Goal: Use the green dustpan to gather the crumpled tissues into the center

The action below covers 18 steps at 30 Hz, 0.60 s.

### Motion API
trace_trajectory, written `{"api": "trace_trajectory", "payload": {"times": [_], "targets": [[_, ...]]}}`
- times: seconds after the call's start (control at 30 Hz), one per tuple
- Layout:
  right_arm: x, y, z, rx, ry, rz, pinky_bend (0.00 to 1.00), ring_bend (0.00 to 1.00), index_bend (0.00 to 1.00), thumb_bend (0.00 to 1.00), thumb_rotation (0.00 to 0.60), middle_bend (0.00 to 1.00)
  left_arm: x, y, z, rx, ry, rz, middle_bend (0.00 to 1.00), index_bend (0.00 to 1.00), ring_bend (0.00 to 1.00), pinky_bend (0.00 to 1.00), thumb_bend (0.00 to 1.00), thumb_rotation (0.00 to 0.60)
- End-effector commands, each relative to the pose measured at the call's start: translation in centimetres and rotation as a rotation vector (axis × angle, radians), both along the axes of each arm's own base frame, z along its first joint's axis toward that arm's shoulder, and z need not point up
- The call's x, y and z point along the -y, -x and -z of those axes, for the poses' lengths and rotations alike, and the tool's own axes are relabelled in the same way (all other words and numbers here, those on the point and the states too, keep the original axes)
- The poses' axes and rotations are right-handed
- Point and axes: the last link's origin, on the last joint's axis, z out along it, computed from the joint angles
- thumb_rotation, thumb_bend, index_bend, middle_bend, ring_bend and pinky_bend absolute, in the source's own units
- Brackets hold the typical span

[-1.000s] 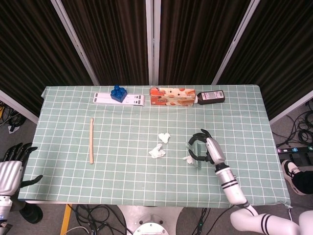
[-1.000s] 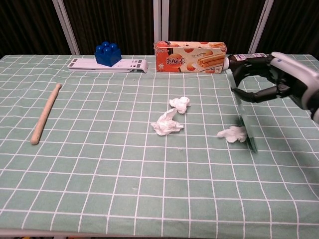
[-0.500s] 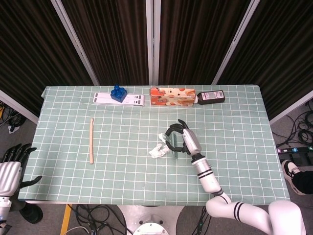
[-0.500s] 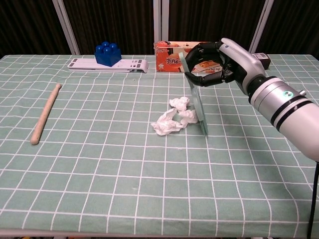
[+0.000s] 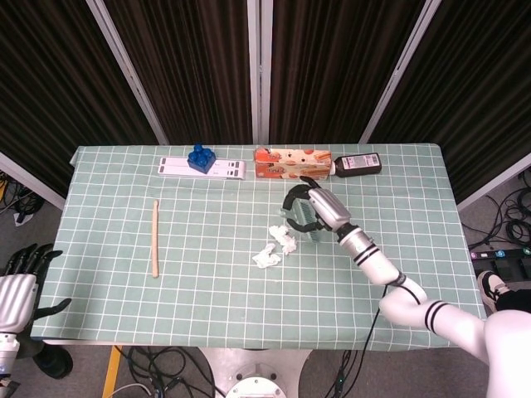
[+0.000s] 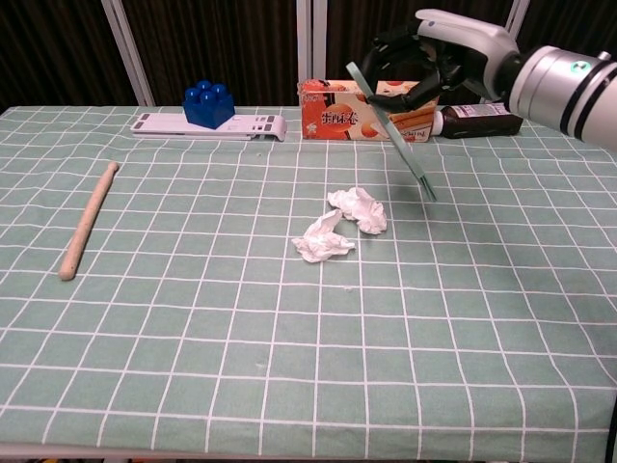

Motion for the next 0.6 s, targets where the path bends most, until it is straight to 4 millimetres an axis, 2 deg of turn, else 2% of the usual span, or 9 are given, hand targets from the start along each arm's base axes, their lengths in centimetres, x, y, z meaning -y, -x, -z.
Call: {"api": "trace_trajectory", "payload": {"times": [0.03,0.17,0.33,0.6], "targets": [[1.8,-1.7,2.0,-0.139,-0.071,-0.111,0.02,0.23,0.63,0.54,0.6,0.54,0.1,-0.1,-0.1,-0.006,-0.004,-0.009,0.11,0.19,0.06,0.1,0.0,0.6],[2.3,-2.1,3.6,-0.17,-0.11,-0.149,0.02,0.23,0.63,0.55,0.6,0.55,0.1,-0.2,-0.2,-0.014,-0.001,-0.021,0.11,0.19,0.06,0.1,0.0,0.6],[2.3,-2.1,5.2,-0.101,-0.178,-0.122,0.02,0.23,0.63,0.55,0.6,0.55,0.2,-0.2,-0.3,-0.015,-0.006,-0.037,0.11,0.19,0.06,0.1,0.0,0.6],[1.0,-3.0,5.7,0.068,-0.289,-0.142,0.02,0.23,0.63,0.55,0.6,0.55,-0.1,-0.4,-0.3,-0.022,0.001,-0.039,0.11,0.19,0.06,0.1,0.0,0.6]]}}
